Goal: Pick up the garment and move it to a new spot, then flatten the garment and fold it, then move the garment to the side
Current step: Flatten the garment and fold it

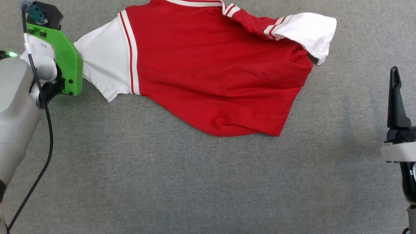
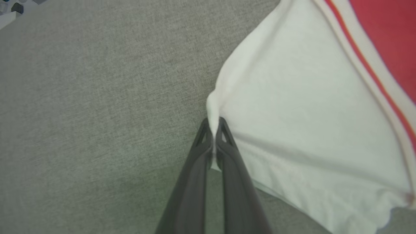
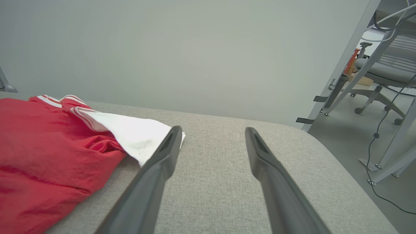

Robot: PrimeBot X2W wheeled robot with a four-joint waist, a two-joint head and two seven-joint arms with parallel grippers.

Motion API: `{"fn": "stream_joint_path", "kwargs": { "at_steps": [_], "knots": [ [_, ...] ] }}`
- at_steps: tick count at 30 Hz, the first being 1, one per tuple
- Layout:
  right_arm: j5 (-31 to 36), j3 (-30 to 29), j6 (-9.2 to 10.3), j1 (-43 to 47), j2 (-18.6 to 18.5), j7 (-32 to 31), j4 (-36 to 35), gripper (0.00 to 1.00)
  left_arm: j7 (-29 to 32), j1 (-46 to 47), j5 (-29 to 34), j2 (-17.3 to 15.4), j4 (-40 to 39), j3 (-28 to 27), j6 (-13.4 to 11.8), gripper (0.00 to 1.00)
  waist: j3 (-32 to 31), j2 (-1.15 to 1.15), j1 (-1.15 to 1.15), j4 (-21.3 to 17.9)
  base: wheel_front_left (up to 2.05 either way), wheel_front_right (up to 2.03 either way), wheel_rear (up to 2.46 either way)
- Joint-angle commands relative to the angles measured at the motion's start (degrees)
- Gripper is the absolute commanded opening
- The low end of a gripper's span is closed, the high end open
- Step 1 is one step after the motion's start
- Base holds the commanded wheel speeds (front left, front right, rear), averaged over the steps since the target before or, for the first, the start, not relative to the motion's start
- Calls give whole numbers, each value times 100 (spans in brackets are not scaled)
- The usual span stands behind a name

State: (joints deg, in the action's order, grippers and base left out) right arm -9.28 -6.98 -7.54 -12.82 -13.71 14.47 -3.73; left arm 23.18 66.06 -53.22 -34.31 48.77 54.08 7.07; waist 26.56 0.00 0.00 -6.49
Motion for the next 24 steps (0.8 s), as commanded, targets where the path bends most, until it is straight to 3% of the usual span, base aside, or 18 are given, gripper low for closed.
{"fn": "stream_joint_path", "kwargs": {
  "at_steps": [1,3,4,5,11,13,14,18,24],
  "knots": [
    [-11,2,5,35,-31,49,1,100,-53,-174,-80,36,105,-1,-28,0,29,0,0,-24,0,0,0],
    [-11,-1,5,33,-42,50,7,100,-198,-230,-111,118,228,-29,-38,0,31,0,0,-24,0,0,0],
    [-11,-3,5,32,-54,50,17,100,-319,-255,-89,162,282,-23,-41,42,8,0,0,-18,0,0,0],
    [-4,-7,5,30,-71,50,19,100,-487,-258,-31,184,309,-13,-65,100,-12,0,0,-10,0,0,0],
    [-65,21,5,46,-220,43,-103,100,-2235,-318,327,338,246,-133,-387,100,-366,0,0,127,0,0,0],
    [-104,63,5,34,-339,9,-192,100,-2889,-427,411,372,144,-215,-569,100,-516,0,0,189,0,0,0],
    [-192,144,5,-83,-582,-132,-342,100,-3582,-680,487,436,-122,-335,-851,100,-722,0,0,302,0,0,0],
    [-462,448,5,-434,-1071,-491,-494,100,-3805,-1139,699,459,-838,-601,-1346,100,-912,0,0,455,0,0,0],
    [-1276,1504,5,-1109,-2145,-1538,-504,100,-3815,-2327,1680,456,-2792,-1557,-2350,100,-1025,0,0,724,0,0,0]
  ]
}}
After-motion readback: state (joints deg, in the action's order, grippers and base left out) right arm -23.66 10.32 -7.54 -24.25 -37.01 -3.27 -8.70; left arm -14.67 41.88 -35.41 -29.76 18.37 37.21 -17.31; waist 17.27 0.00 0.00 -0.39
